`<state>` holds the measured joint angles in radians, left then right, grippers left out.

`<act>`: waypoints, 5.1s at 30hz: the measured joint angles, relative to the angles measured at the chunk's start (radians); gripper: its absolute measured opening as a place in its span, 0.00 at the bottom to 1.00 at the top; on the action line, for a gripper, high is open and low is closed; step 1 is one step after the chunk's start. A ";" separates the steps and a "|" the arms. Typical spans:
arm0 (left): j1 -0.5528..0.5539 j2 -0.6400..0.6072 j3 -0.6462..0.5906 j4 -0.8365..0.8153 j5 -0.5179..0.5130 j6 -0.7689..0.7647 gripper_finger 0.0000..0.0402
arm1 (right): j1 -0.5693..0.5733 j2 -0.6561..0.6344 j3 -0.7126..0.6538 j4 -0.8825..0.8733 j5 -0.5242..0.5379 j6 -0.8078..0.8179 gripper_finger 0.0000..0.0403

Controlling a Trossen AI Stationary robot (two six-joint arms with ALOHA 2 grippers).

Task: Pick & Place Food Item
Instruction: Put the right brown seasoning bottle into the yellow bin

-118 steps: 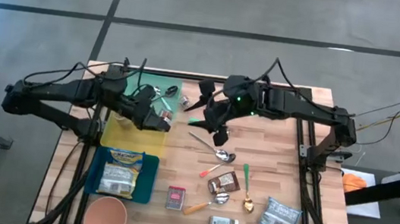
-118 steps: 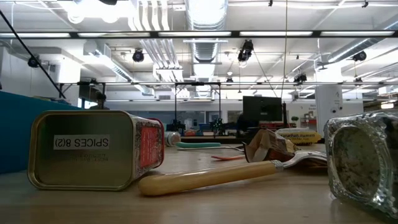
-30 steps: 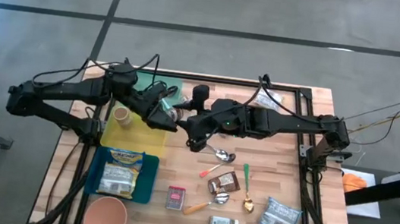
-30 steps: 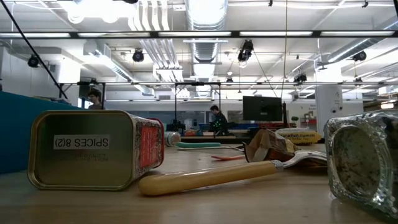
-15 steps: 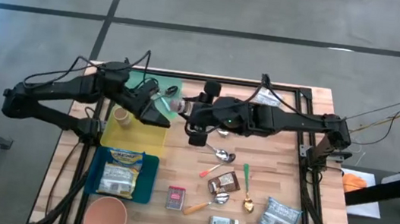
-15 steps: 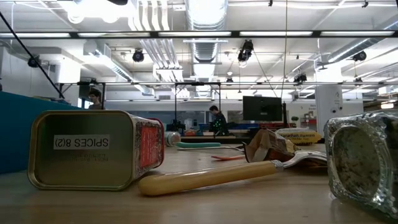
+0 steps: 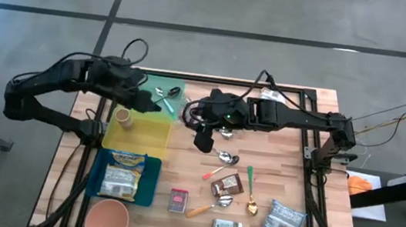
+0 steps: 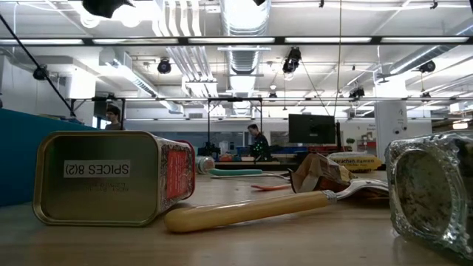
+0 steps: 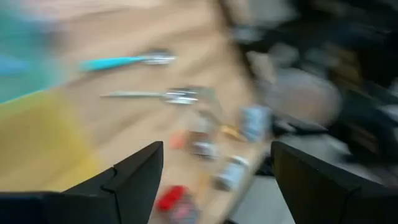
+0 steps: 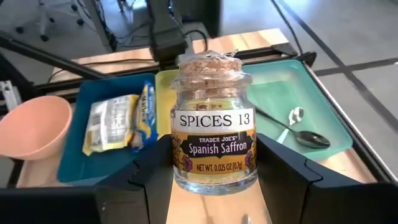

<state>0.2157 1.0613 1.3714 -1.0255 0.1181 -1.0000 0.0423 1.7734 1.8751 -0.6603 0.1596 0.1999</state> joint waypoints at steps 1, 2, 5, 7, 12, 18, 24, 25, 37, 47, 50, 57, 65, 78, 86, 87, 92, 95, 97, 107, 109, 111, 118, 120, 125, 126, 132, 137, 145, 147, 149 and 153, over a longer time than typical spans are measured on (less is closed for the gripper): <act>0.000 0.014 0.012 -0.038 -0.030 -0.027 0.75 | 0.001 0.000 0.000 -0.001 0.001 0.000 0.46; 0.003 0.026 0.016 -0.045 -0.049 -0.040 0.75 | 0.001 0.001 -0.001 -0.004 0.002 0.000 0.46; 0.005 0.059 0.012 0.026 -0.052 -0.045 0.75 | 0.000 0.008 -0.002 -0.007 0.018 0.000 0.46; 0.004 0.083 0.012 0.097 -0.045 -0.045 0.75 | 0.000 0.011 -0.004 -0.019 0.026 0.004 0.46; 0.005 0.135 0.012 0.181 0.011 -0.042 0.75 | 0.001 0.030 -0.019 -0.026 0.026 0.026 0.46; 0.004 0.178 0.011 0.191 0.074 -0.040 0.75 | 0.000 0.055 -0.020 -0.009 0.026 0.026 0.46; -0.001 0.210 0.011 0.218 0.111 -0.036 0.75 | -0.001 0.070 -0.020 -0.011 0.026 0.007 0.46; -0.001 0.214 0.011 0.218 0.115 -0.037 0.75 | -0.001 0.070 -0.020 -0.011 0.026 0.007 0.46; 0.000 0.260 0.010 0.225 0.164 -0.071 0.75 | -0.004 0.066 -0.020 -0.003 0.050 -0.024 0.46; -0.001 0.261 0.010 0.304 0.164 -0.021 0.69 | -0.003 0.066 -0.020 0.050 0.044 -0.047 0.46; -0.001 0.261 0.010 0.299 0.165 -0.020 0.60 | -0.003 0.064 -0.020 0.050 0.044 -0.046 0.46; 0.000 0.261 0.010 0.295 0.187 -0.029 0.47 | -0.003 0.061 -0.020 0.050 0.041 -0.047 0.46; 0.000 0.261 0.010 0.301 0.238 -0.057 0.65 | -0.003 0.054 -0.020 0.058 0.048 -0.046 0.46; -0.001 0.261 0.010 0.302 0.252 -0.074 0.74 | -0.007 0.054 -0.020 0.061 0.055 -0.053 0.46; -0.001 0.261 0.009 0.292 0.249 -0.051 0.47 | -0.001 0.051 -0.020 0.057 0.050 -0.069 0.46; -0.001 0.261 0.009 0.292 0.248 -0.052 0.46 | -0.001 0.051 -0.020 0.057 0.049 -0.070 0.46; -0.001 0.261 0.009 0.293 0.249 -0.047 0.46 | 0.000 0.051 -0.020 0.057 0.049 -0.072 0.46; -0.001 0.261 0.009 0.293 0.249 -0.036 0.46 | 0.001 0.051 -0.020 0.057 0.049 -0.073 0.46; -0.001 0.261 0.009 0.293 0.249 -0.032 0.46 | 0.001 0.051 -0.020 0.057 0.049 -0.073 0.51; 0.019 0.211 0.010 0.204 0.234 0.002 0.46 | 0.001 0.054 -0.020 0.017 0.048 0.023 0.85; 0.032 0.188 0.010 0.143 0.202 0.014 0.46 | 0.001 0.054 -0.020 -0.002 0.050 0.034 0.87; 0.044 0.166 0.010 0.065 0.148 0.031 0.46 | 0.001 0.054 -0.020 -0.021 0.051 0.036 0.87; 0.055 0.166 -0.008 -0.236 -0.036 0.059 0.46 | 0.001 0.054 -0.020 -0.064 0.053 0.037 0.88; 0.054 0.179 -0.044 -0.240 -0.047 0.062 0.46 | 0.001 0.054 -0.020 -0.067 0.052 0.037 0.88; 0.054 0.205 -0.148 -0.223 -0.113 0.073 0.46 | 0.001 0.054 -0.020 -0.070 0.052 0.075 0.88; 0.057 0.206 -0.172 -0.218 -0.121 0.076 0.46 | 0.001 0.052 -0.020 -0.075 0.051 0.090 0.88; 0.061 0.207 -0.324 -0.101 -0.120 0.053 0.46 | 0.014 0.034 -0.020 -0.131 0.042 0.140 0.88; 0.064 0.220 -0.419 -0.072 -0.119 0.024 0.46 | 0.031 0.011 -0.020 -0.140 0.042 0.141 0.88; 0.084 0.220 -0.504 -0.015 -0.123 0.004 0.46 | 0.034 -0.002 -0.020 -0.148 0.049 0.161 0.88; 0.093 0.220 -0.514 -0.001 -0.123 0.000 0.46 | 0.034 -0.002 -0.020 -0.148 0.049 0.164 0.88; 0.106 0.221 -0.515 0.006 -0.125 -0.005 0.46 | 0.034 -0.002 -0.020 -0.147 0.049 0.167 0.88; 0.133 0.278 -0.499 0.010 -0.126 0.010 0.46 | 0.034 -0.002 -0.020 -0.146 0.049 0.168 0.88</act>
<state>0.3484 1.3388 0.8721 -1.0152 -0.0078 -0.9895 0.0762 1.7710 1.8553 -0.8067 0.2089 0.3674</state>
